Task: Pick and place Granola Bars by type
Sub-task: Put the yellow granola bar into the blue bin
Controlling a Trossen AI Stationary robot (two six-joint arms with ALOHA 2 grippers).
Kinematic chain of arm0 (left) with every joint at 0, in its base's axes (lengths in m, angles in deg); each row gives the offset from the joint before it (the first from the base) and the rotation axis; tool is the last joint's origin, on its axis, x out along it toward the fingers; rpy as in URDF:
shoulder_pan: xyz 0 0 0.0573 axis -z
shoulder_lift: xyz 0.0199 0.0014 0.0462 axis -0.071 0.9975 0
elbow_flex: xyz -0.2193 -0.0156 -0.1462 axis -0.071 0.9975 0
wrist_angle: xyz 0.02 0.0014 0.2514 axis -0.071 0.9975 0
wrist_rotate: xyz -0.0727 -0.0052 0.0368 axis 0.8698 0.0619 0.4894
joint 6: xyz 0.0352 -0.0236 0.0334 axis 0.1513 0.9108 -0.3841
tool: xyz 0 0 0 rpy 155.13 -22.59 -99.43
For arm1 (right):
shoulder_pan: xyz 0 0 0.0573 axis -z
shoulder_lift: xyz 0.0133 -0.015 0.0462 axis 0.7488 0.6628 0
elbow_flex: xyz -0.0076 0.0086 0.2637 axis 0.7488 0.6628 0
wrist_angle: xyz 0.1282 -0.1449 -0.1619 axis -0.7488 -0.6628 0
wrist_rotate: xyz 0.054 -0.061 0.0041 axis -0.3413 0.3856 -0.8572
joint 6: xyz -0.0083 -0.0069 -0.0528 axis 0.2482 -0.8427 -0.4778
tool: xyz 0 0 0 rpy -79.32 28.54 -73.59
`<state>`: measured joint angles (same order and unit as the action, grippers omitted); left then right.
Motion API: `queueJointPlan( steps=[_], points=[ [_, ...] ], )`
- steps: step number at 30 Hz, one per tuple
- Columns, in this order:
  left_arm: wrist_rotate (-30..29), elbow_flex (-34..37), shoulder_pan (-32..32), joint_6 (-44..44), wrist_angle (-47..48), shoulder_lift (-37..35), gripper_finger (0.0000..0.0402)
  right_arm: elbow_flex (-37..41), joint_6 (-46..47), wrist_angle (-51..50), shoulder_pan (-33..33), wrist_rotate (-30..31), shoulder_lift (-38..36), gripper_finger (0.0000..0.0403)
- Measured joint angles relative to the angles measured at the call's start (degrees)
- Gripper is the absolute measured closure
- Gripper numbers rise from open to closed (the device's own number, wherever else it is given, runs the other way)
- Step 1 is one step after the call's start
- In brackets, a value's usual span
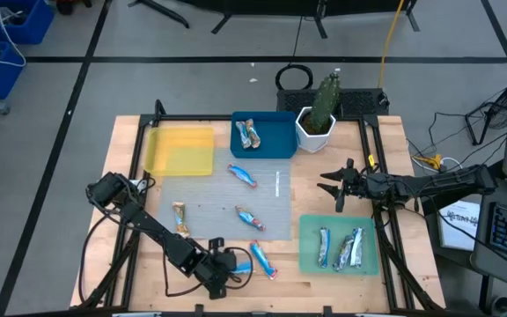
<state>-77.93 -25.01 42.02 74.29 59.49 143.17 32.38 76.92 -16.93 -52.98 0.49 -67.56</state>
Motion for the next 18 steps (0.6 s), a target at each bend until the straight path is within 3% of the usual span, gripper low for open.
queueJointPlan(
  steps=[9, 18],
  points=[
    [3.9, 0.0, 0.5, -7.9, -3.1, -0.7, 0.0364, 0.0, 0.0, 0.0, 0.0, 0.0, 0.0, 0.0245],
    [7.1, -0.1, 1.2, -24.6, -3.2, -9.0, 0.0382, 0.0, 0.0, 0.0, 0.0, 0.0, 0.0, 0.0245]
  ],
)
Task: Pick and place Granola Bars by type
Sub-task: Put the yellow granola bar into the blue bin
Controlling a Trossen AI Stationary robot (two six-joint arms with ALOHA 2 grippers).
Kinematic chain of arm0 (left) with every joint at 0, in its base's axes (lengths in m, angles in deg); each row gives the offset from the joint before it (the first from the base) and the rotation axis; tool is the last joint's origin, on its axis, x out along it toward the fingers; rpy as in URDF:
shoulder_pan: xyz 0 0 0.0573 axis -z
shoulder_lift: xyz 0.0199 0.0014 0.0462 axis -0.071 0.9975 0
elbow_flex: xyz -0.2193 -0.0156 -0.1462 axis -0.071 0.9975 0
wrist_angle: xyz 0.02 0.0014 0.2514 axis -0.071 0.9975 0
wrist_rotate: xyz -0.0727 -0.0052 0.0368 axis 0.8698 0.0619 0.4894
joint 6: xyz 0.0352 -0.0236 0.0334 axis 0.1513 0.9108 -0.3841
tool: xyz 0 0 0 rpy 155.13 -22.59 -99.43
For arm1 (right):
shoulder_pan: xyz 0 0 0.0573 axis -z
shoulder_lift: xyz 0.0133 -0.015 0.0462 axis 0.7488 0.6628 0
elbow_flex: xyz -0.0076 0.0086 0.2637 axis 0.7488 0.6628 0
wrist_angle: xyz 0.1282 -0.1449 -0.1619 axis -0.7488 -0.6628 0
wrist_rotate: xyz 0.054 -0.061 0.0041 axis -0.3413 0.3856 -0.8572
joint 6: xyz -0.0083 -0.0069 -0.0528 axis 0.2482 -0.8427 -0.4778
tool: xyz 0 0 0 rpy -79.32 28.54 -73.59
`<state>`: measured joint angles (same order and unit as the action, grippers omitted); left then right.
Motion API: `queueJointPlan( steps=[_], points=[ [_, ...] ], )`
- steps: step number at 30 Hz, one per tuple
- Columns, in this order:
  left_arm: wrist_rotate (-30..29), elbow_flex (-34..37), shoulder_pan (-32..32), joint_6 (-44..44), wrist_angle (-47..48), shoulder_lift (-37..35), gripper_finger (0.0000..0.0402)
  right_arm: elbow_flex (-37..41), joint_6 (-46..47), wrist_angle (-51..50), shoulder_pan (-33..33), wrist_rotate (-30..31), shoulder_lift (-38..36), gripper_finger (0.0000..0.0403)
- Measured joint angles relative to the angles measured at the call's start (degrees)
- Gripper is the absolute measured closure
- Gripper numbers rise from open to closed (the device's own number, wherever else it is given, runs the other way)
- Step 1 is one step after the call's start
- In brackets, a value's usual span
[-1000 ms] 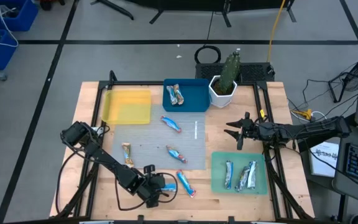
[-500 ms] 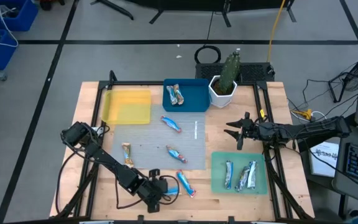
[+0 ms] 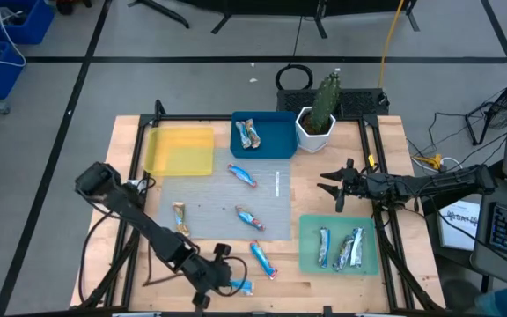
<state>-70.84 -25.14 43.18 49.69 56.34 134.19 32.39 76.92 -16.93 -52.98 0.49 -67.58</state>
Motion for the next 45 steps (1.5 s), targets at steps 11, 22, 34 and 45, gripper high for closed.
queueJointPlan(
  steps=[11, 22, 34, 45],
  points=[
    [-2.5, -0.1, -2.4, -6.4, -0.1, -14.4, 0.0384, 0.0, 0.0, 0.0, 0.0, 0.0, 0.0, 0.0245],
    [-6.6, -0.1, -12.2, -12.0, -2.0, -23.1, 0.0385, 0.0, 0.0, 0.0, 0.0, 0.0, 0.0, 0.0245],
    [0.4, -0.1, -28.1, -14.6, -11.6, -24.5, 0.0385, 0.0, 0.0, 0.0, 0.0, 0.0, 0.0, 0.0245],
    [-1.8, -3.0, -40.4, -17.1, -17.9, -24.5, 0.0385, 0.0, 0.0, 0.0, 0.0, 0.0, 0.0, 0.0245]
  ],
)
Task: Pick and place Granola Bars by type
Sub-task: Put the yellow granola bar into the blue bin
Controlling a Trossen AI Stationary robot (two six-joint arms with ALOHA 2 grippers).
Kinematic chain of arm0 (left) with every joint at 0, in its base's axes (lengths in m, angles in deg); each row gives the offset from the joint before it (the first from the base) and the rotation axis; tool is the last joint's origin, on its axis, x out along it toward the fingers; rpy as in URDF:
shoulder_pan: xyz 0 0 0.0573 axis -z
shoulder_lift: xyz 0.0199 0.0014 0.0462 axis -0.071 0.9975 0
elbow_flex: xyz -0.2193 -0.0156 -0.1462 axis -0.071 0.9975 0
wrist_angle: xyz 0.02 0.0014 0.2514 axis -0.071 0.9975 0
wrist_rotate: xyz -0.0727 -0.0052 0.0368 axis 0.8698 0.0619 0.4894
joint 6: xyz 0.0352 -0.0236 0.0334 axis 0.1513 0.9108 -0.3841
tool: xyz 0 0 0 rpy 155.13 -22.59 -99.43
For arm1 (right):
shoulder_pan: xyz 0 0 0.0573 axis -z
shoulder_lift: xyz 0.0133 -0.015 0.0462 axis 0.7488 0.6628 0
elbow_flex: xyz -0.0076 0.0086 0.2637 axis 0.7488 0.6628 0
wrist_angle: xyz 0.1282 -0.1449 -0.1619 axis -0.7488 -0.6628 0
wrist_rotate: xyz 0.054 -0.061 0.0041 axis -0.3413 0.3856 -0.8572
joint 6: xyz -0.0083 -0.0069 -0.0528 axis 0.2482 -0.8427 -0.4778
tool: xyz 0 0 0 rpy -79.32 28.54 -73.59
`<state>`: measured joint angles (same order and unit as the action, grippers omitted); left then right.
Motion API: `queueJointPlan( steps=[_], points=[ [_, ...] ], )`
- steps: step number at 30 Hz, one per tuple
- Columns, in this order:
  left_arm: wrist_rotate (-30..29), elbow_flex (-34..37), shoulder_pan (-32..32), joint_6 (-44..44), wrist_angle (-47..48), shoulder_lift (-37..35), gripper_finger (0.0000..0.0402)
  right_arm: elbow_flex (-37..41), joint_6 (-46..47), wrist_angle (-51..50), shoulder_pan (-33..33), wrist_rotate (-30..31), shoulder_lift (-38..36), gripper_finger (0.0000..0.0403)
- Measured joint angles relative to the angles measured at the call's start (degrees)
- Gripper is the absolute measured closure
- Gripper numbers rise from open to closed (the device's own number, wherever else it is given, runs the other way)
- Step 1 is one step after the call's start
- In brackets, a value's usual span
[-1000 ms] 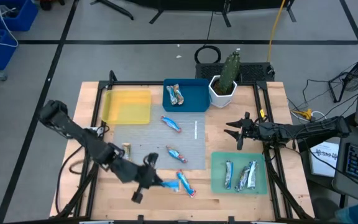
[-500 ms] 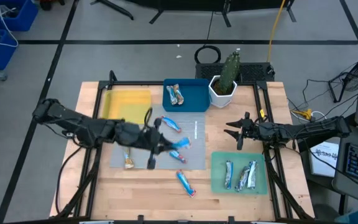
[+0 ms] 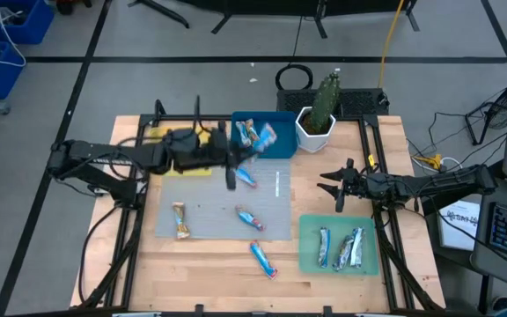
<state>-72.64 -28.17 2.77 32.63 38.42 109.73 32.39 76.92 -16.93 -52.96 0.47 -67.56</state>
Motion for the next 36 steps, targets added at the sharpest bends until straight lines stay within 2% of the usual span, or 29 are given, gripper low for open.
queueJointPlan(
  steps=[5, 9, 19, 27, 33, 36],
  points=[
    [-6.6, -5.4, -4.7, -3.6, 1.4, 1.5, 0.0385, 0.0, 0.0, 0.0, 0.0, 0.0, 0.0, 0.0245],
    [-15.2, -11.6, -7.4, -5.9, 4.5, 3.9, 0.0385, 0.0, 0.0, 0.0, 0.0, 0.0, 0.0, 0.0245],
    [-29.9, -31.4, -12.4, -10.2, 10.1, 16.6, 0.0385, 0.0, 0.0, 0.0, 0.0, 0.0, 0.0, 0.0245],
    [-40.4, -51.1, -18.2, -1.4, 25.1, 29.4, 0.0385, 0.0, 0.0, 0.0, 0.0, 0.0, 0.0, 0.0245],
    [-40.4, -62.5, -22.1, 7.8, 35.5, 37.5, 0.0385, 0.0, 0.0, 0.0, 0.0, 0.0, 0.0, 0.0245],
    [-40.3, -65.3, -23.5, 11.8, 38.2, 40.1, 0.0385, 0.0, 0.0, 0.0, 0.0, 0.0, 0.0, 0.0245]
  ],
)
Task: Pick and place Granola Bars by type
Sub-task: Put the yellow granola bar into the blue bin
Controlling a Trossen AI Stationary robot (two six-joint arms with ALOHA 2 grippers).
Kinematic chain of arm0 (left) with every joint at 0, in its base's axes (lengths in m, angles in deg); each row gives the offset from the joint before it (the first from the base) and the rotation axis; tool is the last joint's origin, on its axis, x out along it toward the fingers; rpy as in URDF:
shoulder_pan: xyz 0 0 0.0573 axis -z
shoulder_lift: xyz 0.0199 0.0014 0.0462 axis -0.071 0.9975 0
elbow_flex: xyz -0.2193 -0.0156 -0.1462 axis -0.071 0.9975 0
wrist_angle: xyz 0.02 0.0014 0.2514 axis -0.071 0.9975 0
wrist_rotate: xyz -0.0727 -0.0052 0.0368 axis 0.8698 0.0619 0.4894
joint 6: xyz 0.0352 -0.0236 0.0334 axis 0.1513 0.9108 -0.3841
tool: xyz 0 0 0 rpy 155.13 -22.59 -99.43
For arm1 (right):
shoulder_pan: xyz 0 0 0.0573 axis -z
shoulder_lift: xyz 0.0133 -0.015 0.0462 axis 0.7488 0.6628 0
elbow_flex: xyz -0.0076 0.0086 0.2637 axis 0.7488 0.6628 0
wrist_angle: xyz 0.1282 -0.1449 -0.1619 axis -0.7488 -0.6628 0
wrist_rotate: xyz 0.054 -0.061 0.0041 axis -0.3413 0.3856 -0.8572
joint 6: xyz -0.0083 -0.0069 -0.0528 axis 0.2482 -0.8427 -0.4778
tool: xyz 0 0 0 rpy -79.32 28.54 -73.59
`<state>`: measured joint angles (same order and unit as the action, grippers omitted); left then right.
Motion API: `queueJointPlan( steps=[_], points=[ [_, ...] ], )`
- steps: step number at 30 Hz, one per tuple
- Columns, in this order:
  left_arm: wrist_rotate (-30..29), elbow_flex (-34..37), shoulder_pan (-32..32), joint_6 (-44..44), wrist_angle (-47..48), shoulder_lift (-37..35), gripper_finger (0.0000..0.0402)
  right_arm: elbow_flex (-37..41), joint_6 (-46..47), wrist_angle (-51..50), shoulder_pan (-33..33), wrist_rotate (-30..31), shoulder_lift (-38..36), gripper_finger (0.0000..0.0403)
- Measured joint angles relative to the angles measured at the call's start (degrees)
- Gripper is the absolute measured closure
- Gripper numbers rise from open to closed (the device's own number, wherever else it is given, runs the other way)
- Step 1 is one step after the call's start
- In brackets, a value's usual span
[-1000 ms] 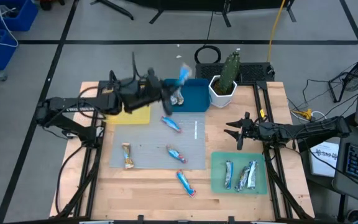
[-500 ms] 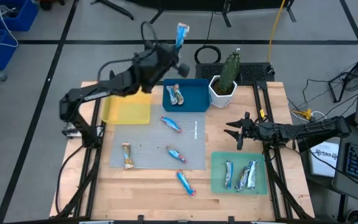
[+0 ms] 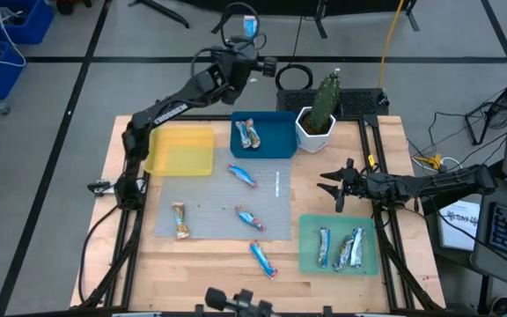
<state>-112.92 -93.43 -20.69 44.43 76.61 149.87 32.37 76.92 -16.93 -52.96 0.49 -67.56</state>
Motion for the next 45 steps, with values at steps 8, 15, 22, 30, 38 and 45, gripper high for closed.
queueJointPlan(
  steps=[8, 15, 22, 30, 38, 45],
  points=[
    [3.5, -0.3, -2.2, 15.2, 7.3, 3.4, 0.0385, 0.0, 0.0, 0.0, 0.0, 0.0, 0.0, 0.0245],
    [11.3, -0.3, -3.1, 25.5, 16.6, 7.4, 0.0385, 0.0, 0.0, 0.0, 0.0, 0.0, 0.0, 0.0245],
    [16.5, -0.3, -3.1, 33.2, 20.4, 11.6, 0.0385, 0.0, 0.0, 0.0, 0.0, 0.0, 0.0, 0.0245],
    [23.2, -0.3, -2.8, 41.5, 24.3, 15.2, 0.0385, 0.0, 0.0, 0.0, 0.0, 0.0, 0.0, 0.0245],
    [26.7, 1.3, -1.2, 44.9, 27.1, 16.7, 0.0385, 0.0, 0.0, 0.0, 0.0, 0.0, 0.0, 0.0245],
    [27.9, 7.3, 0.4, 47.5, 24.6, 16.7, 0.0385, 0.0, 0.0, 0.0, 0.0, 0.0, 0.0, 0.0245]
  ],
)
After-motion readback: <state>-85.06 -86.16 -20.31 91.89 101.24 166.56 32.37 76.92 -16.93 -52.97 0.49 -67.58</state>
